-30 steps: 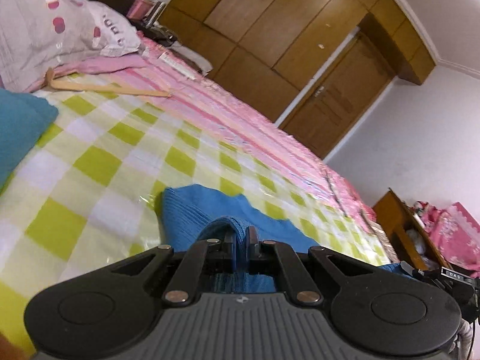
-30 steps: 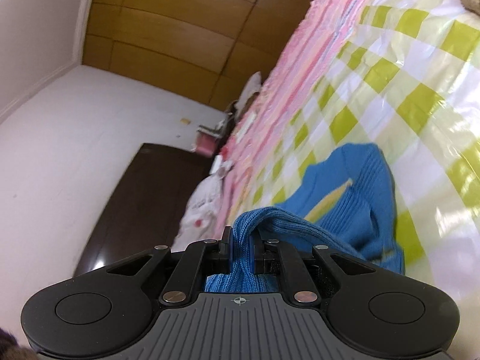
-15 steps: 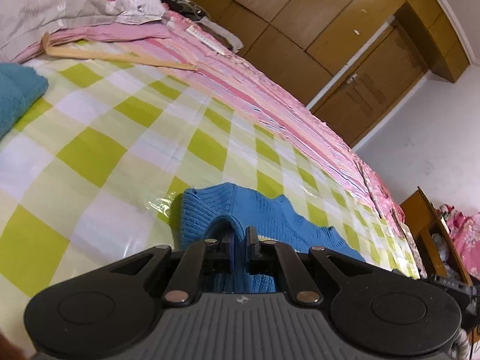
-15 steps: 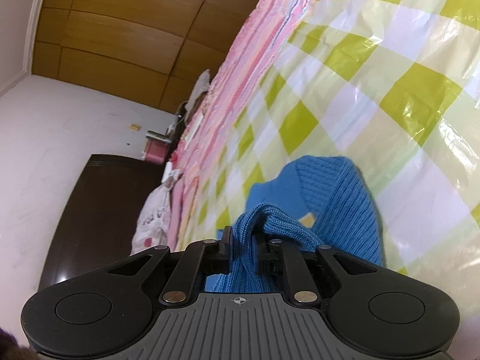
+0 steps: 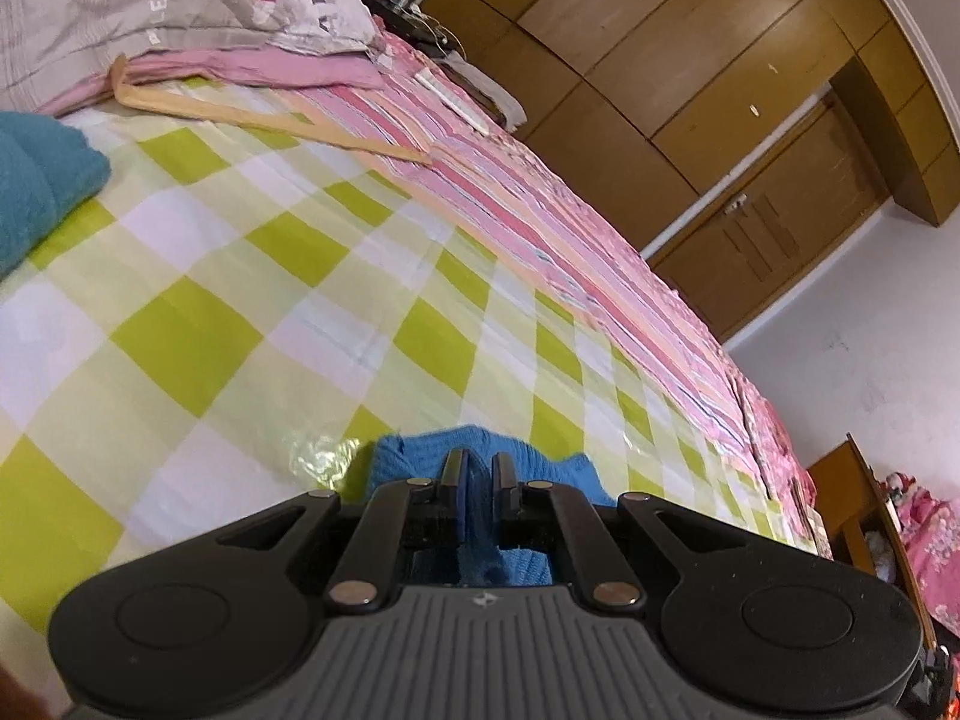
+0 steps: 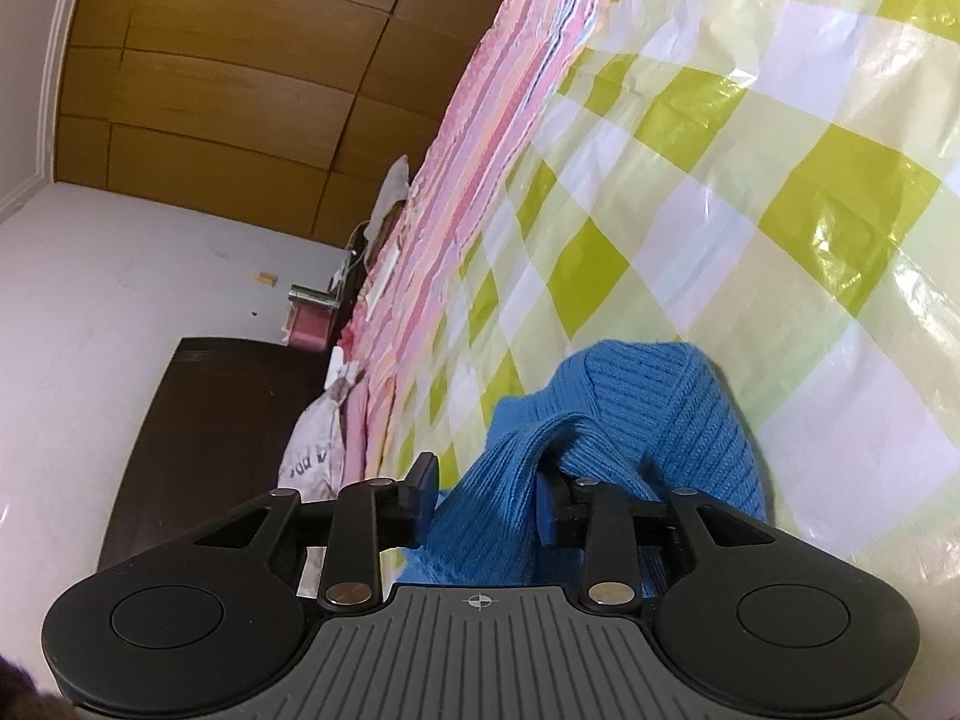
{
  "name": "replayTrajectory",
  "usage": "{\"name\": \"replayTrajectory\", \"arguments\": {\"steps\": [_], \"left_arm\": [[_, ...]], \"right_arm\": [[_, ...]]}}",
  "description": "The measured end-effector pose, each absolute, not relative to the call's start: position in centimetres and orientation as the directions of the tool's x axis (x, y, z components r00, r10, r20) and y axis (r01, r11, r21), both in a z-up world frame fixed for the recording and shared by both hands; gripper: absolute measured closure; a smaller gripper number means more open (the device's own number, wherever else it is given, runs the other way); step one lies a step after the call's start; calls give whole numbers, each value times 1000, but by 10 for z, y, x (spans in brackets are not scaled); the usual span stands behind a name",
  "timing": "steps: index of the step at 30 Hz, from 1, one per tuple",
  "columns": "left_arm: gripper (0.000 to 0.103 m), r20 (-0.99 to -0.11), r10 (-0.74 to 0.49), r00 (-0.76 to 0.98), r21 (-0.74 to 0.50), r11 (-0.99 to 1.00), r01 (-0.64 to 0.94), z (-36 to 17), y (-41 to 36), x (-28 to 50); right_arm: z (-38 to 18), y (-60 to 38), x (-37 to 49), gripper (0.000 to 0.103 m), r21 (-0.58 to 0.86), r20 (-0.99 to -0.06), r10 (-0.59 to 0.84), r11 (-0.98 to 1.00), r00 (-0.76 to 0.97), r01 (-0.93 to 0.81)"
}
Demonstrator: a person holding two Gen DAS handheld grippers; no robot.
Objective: Fold small clothes
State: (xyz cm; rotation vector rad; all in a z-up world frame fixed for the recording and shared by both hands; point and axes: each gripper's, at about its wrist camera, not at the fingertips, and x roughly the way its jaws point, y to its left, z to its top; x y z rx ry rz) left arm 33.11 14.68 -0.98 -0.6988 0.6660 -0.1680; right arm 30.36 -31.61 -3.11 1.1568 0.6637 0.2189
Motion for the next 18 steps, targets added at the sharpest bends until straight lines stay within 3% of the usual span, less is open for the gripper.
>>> {"name": "replayTrajectory", "arguments": {"steps": [8,18], "left_arm": [[91,-491,-312,813,-620,781,-74,5,154,332],[91,-536,-391,749,-427,890,159,14,133,261]], "right_arm": [[-27,-318,307,63,897,-367,469,407,804,172],[-19,-317,310,62,876,-377,470,461,798,142]]}}
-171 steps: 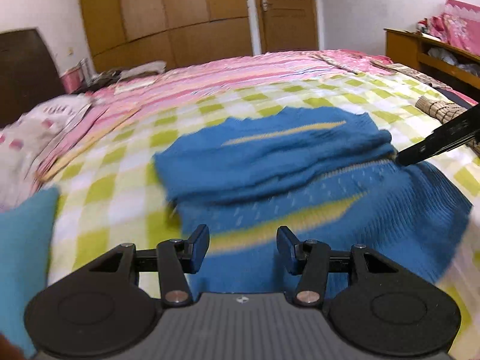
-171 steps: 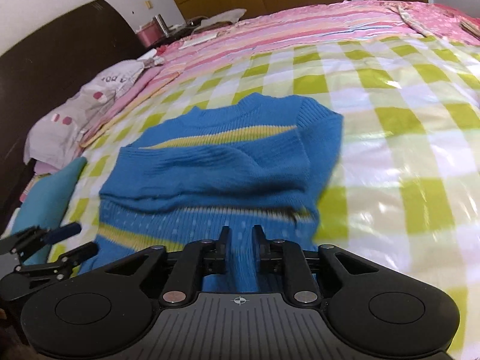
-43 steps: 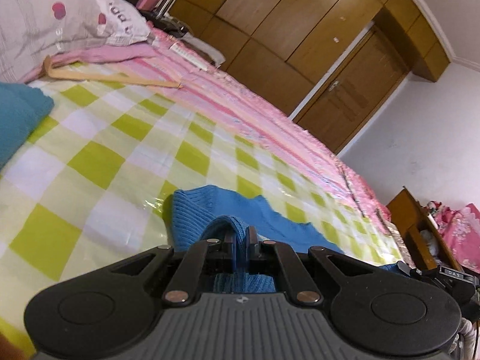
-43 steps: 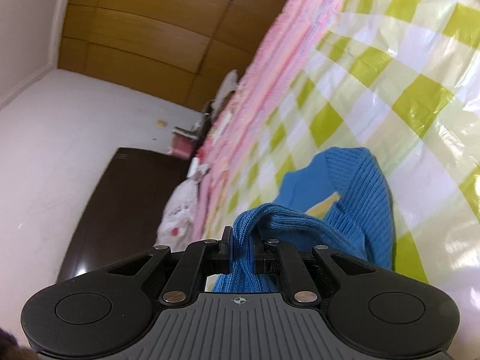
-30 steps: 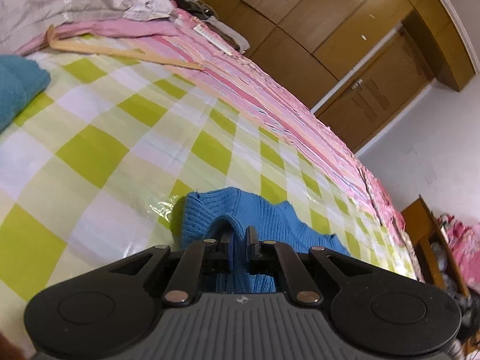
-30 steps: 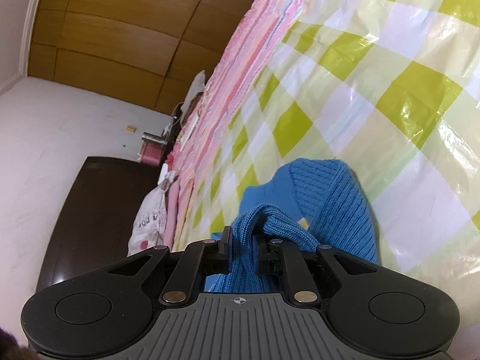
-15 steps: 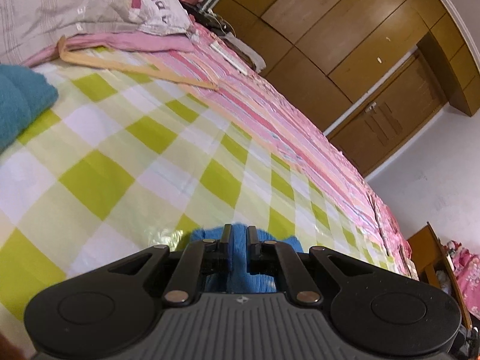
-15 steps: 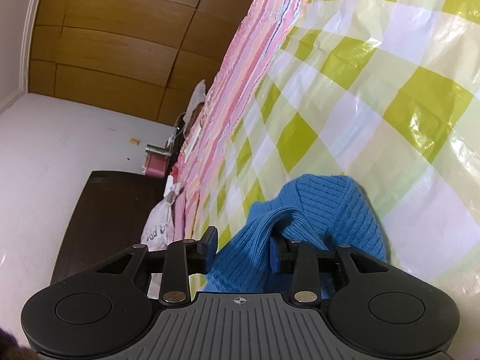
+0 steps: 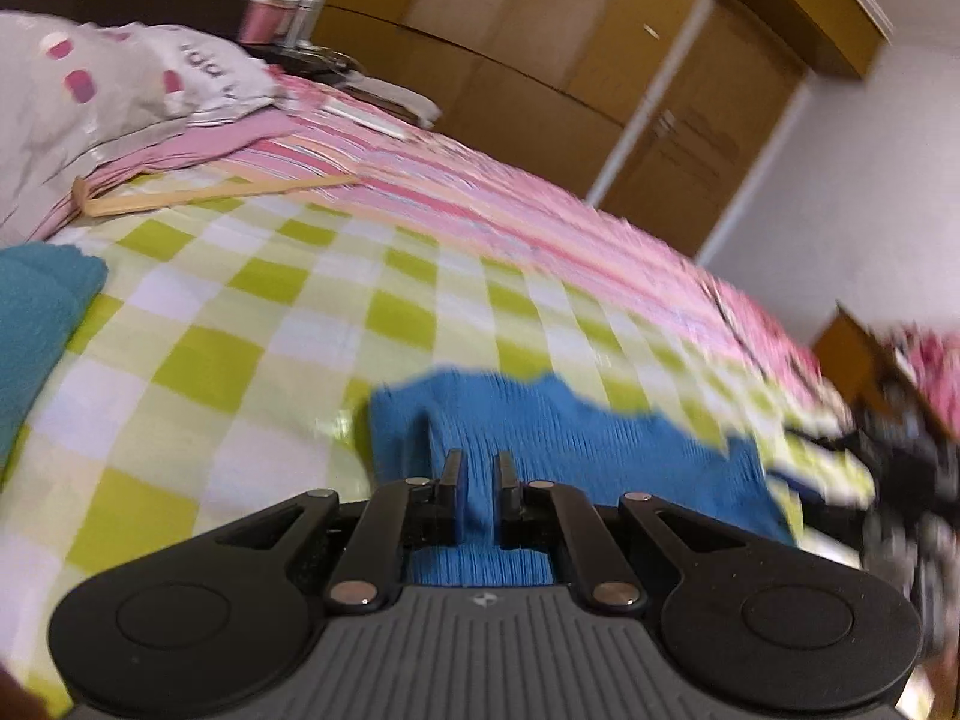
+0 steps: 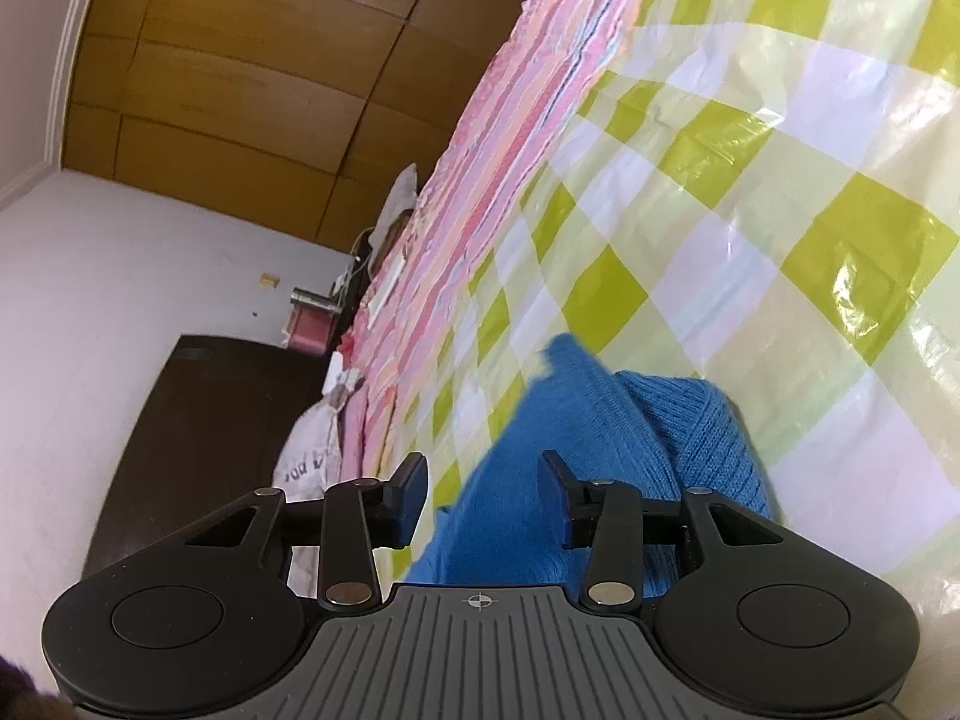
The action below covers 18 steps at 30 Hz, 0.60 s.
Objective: Fold small clothes
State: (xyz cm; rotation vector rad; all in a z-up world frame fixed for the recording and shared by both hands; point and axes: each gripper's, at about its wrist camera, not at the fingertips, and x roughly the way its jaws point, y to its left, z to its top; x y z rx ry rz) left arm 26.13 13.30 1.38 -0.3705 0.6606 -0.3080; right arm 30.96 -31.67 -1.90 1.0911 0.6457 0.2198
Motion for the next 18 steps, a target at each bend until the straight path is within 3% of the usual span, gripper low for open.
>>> {"name": "replayTrajectory", "arguments": {"steps": [9,13,18], "left_arm": [[90,-589,-446,674,-342,893,292,4,94,262],[89,-611,-374,698,-321,923,213,-2,90,297],[88,-644,-226,731,-334,942,-3,-9,111,324]], "right_arm": [[-4,-293,291,62,759,-457,476,649,752,50],[-3,-278,278,62,640,-540,434,768,721,17],[-4,-272,264,63,525,-599,376,851,707,-7]]}}
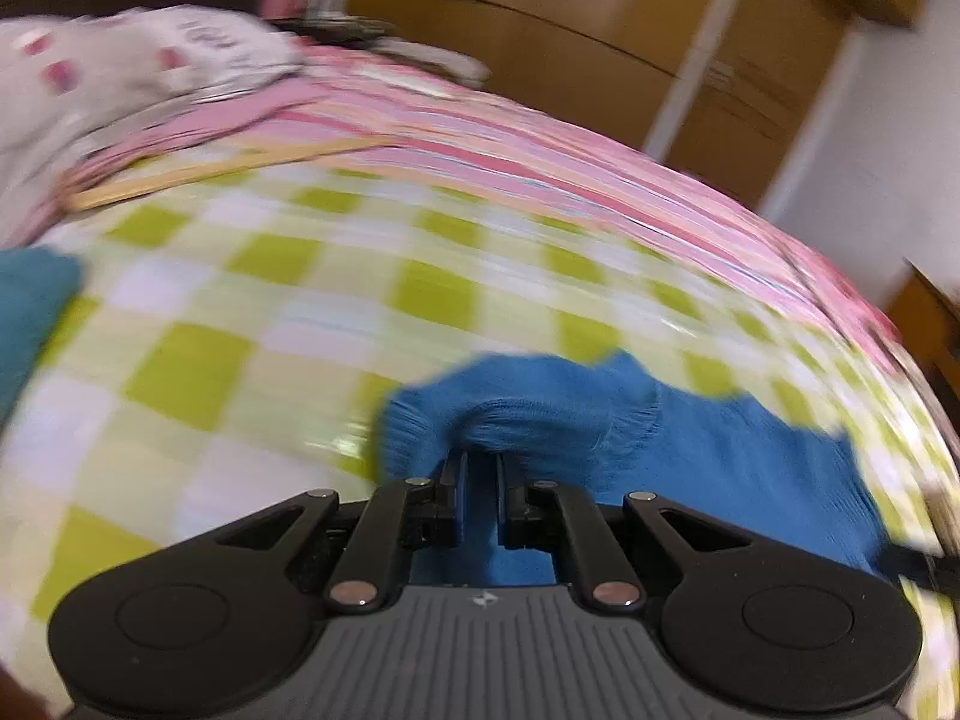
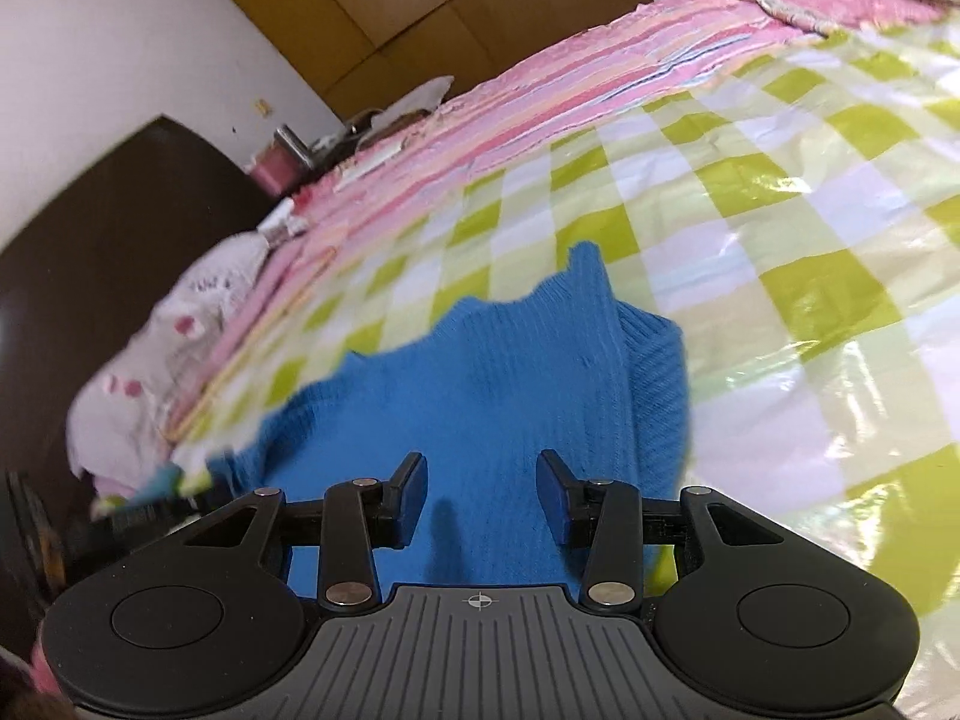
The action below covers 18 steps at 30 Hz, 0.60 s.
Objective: Fold small clothes
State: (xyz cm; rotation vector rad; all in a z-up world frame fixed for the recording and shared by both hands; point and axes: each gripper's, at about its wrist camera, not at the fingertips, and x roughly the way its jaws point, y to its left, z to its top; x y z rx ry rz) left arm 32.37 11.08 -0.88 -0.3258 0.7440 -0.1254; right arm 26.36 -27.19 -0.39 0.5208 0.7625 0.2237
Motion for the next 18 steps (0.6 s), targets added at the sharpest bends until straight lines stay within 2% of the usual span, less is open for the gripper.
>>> {"name": "replayTrajectory", "arguments": {"steps": [5,8,13,18], "left_arm": [[87,-609,-175,774,-389,916,-99,-3,134,312],[87,-606,-191,772,-399,913,-88,-1,137,300],[86,-624,-215,751,-368,929,-40,-5,128,266],[86,-677,-217,704,-295,955,11,-21,109,242]], "right_arm": [[-4,-276,257,64,514,-600,370,858,709,-12],[-1,-277,251,64,509,-596,362,861,717,-11],[4,-271,238,64,446,-604,325,895,728,-30],[-4,-268,236,64,353,-661,238,936,711,14]]}}
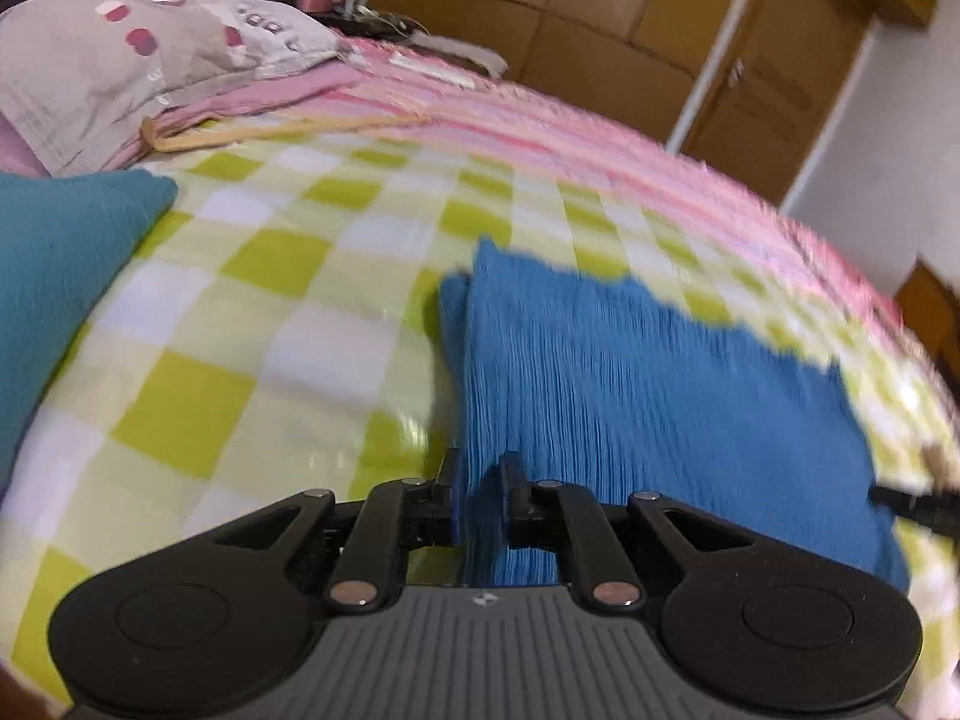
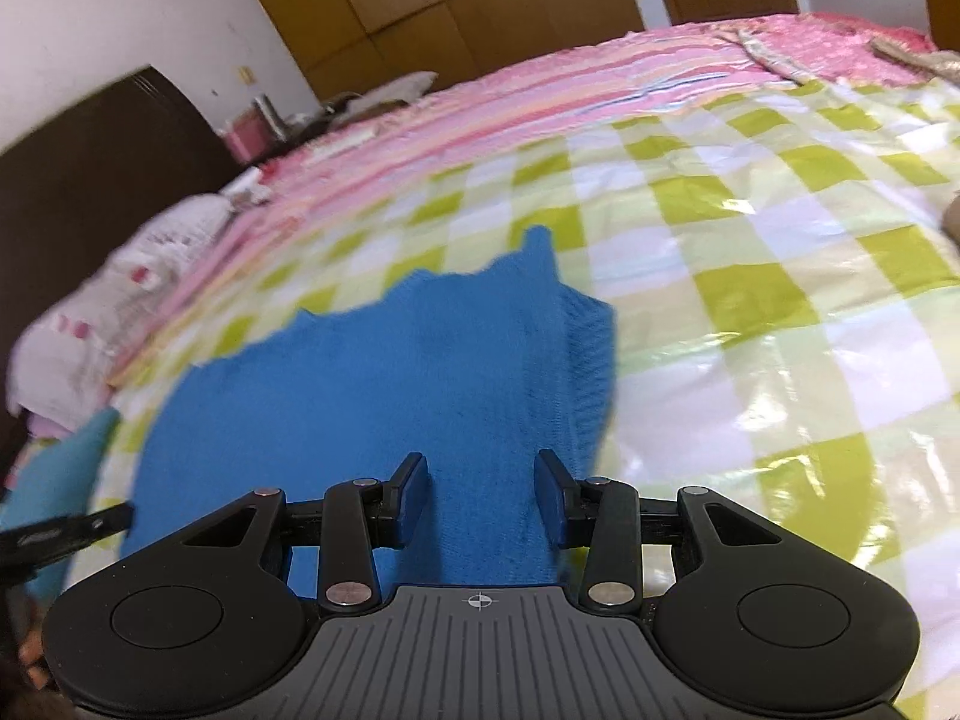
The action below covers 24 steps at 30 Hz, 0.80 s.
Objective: Fold small clothes
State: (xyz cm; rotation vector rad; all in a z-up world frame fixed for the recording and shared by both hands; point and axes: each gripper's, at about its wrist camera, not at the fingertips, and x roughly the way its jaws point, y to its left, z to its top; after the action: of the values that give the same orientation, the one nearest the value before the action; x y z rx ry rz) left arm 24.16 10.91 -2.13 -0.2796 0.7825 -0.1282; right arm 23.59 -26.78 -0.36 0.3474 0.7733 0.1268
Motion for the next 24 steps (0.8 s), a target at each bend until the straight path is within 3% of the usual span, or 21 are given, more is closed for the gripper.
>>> {"name": "replayTrajectory", "arguments": {"steps": [24], "left_arm": [[82,-729,-168,664,-244,970,-22,-15,98,190]], "right_arm": [[-11,-262,202,68,233,-752,142,971,644,58]]}}
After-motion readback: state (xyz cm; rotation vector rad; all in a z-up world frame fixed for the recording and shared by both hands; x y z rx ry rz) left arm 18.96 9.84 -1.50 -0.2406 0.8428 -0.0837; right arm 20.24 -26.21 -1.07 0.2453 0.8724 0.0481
